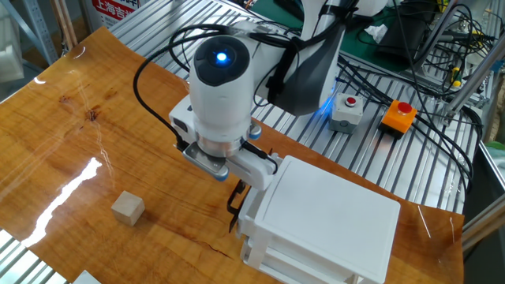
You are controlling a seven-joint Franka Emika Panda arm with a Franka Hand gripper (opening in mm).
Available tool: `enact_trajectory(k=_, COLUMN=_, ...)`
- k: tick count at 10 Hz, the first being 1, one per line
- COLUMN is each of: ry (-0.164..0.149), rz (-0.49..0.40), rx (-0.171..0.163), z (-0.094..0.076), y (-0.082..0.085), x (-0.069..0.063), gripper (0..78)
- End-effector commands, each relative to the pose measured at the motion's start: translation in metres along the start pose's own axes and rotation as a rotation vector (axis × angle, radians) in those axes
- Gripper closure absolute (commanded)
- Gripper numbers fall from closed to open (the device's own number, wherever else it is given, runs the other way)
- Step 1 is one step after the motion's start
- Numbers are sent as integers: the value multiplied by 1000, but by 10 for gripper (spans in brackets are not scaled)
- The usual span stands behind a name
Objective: Put things in the drawer
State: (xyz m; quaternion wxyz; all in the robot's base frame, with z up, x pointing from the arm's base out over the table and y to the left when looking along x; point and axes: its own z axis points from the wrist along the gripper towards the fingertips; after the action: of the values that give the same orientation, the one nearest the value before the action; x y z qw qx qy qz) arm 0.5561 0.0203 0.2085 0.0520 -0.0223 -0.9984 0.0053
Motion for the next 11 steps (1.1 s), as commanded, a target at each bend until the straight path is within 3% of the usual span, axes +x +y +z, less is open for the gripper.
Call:
enact_trajectory(k=1, ry=-9, rz=-10, rx=0, z=1, y=-10, x=-3, gripper=1)
enact_trajectory(k=11, ry=-12, rz=-19, rx=8, z=-1, y=-38, x=-3, gripper=1)
